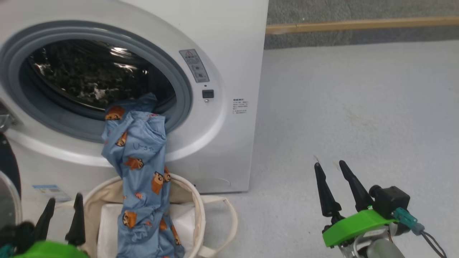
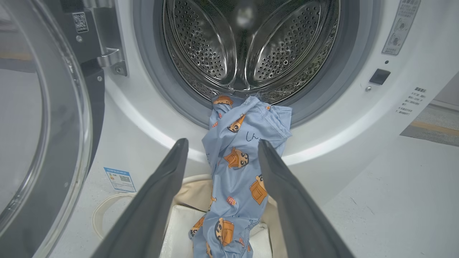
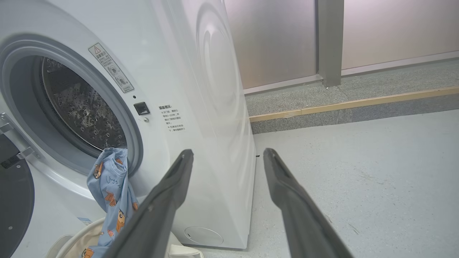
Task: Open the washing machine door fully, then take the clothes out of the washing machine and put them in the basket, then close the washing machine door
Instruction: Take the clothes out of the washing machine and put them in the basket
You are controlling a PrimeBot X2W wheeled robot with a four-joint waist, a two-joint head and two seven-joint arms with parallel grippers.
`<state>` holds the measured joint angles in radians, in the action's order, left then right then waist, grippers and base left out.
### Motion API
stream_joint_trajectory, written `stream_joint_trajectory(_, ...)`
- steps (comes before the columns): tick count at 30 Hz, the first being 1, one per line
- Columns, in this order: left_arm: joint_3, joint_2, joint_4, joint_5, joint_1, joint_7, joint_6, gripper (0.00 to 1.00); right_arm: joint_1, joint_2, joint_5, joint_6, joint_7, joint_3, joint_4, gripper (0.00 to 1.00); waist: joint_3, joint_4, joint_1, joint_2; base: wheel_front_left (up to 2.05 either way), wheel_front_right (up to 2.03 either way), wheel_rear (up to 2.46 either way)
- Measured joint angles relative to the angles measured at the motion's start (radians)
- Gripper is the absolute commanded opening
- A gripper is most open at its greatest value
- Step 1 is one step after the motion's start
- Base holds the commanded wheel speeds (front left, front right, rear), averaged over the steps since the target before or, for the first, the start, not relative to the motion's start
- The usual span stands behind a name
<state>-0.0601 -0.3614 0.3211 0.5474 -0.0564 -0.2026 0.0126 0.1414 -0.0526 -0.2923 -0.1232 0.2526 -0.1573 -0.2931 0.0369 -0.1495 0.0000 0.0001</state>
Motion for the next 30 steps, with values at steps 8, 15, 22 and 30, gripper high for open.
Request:
stream_joint_trajectory(8, -0.089, -0.005, 0.211, -0.005, -0.253, 0.065, 0.075, 1.00, 0.029, 0.000, 0.001, 0.000, 0.000, -0.002, 0.013, 1.00, 0.068, -0.021, 0.0000, 0.0000, 0.00, 0.00, 0.00)
stream_joint_trajectory(15, -0.163, 0.001, 0.426, -0.041, -0.492, 0.088, 0.102, 1.00, 0.069, 0.000, 0.003, 0.000, 0.000, -0.003, 0.029, 1.00, 0.129, -0.034, 0.0000, 0.0000, 0.00, 0.00, 0.00)
stream_joint_trajectory(22, -0.234, 0.023, 0.628, -0.060, -0.723, 0.096, 0.112, 1.00, 0.111, 0.000, 0.000, 0.000, 0.000, -0.001, 0.051, 1.00, 0.210, -0.065, 0.0000, 0.0000, 0.00, 0.00, 0.00)
stream_joint_trajectory(30, -0.346, 0.029, 0.783, -0.050, -0.931, 0.169, 0.120, 1.00, 0.155, 0.000, -0.009, 0.000, 0.000, 0.012, 0.089, 1.00, 0.325, -0.091, 0.0001, 0.0000, 0.00, 0.00, 0.00)
